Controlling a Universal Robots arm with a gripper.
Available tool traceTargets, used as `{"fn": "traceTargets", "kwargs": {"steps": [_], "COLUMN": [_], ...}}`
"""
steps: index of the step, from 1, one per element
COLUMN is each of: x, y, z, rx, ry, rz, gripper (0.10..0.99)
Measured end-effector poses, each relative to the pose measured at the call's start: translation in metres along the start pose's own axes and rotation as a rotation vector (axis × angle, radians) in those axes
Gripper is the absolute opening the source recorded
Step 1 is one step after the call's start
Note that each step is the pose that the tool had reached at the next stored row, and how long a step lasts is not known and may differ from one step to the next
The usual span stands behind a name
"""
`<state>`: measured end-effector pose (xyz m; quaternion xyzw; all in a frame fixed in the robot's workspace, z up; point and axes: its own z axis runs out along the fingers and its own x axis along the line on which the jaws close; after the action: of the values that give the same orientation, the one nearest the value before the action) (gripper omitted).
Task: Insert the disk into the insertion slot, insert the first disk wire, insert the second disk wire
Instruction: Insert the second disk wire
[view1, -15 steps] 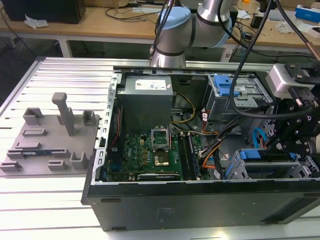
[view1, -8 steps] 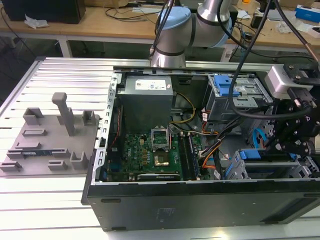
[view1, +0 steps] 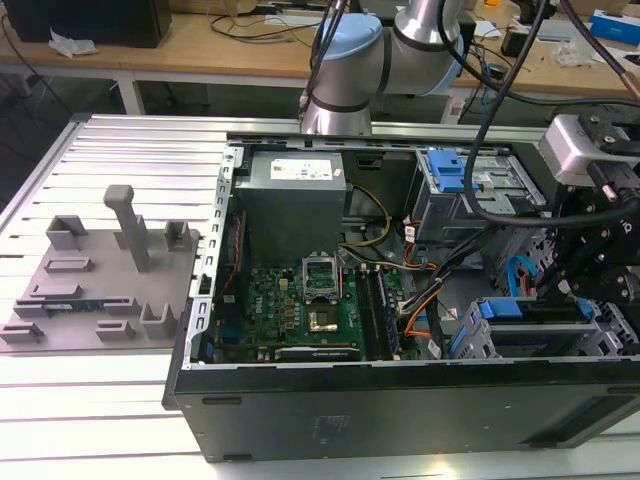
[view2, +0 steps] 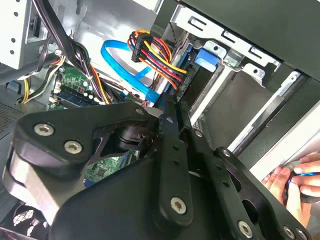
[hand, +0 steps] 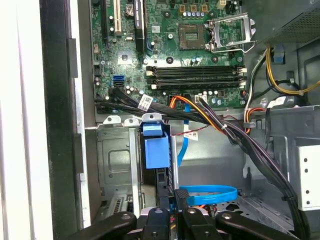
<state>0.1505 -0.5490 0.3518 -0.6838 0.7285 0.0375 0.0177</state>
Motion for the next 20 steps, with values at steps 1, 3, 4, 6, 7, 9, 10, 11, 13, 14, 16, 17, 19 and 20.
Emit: {"fn": "traceTargets", "kwargs": {"steps": [1, 3, 4, 6, 7, 9, 10, 11, 13, 14, 16, 17, 19, 20], "x": [0.0000, 0.0001, 0.0010, 0.0012, 0.0012, 0.0012, 0.0012, 0.0012, 0.0013, 0.0013, 0.0014, 0.0014, 0.0015, 0.0016], "y": [0.0001, 0.0000, -0.0001, 0.0000, -0.0003, -0.0010, -0.0014, -0.0018, -0.0028, -0.0033, -0.0035, -0.0036, -0.0037, -0.0037], "z": [-0.0002, -0.0001, 0.0007, 0.0013, 0.0020, 0.0026, 0.0029, 0.0032, 0.0046, 0.0051, 0.0065, 0.0071, 0.0085, 0.0091], "rx": [-0.001, -0.006, -0.016, -0.020, -0.021, -0.022, -0.022, -0.022, -0.022, -0.022, -0.022, -0.022, -0.022, -0.022], "ry": [0.0009, 0.0022, 0.0026, 0.0032, 0.0033, 0.0035, 0.0034, 0.0033, 0.0032, 0.0033, 0.0032, 0.0033, 0.0032, 0.0034], "rz": [0.000, 0.000, 0.000, 0.001, 0.001, 0.001, 0.000, 0.000, 0.000, 0.000, 0.000, 0.000, 0.000, 0.000], "gripper": [0.161, 0.161, 0.161, 0.161, 0.161, 0.161, 0.161, 0.161, 0.161, 0.161, 0.161, 0.161, 0.161, 0.161]}}
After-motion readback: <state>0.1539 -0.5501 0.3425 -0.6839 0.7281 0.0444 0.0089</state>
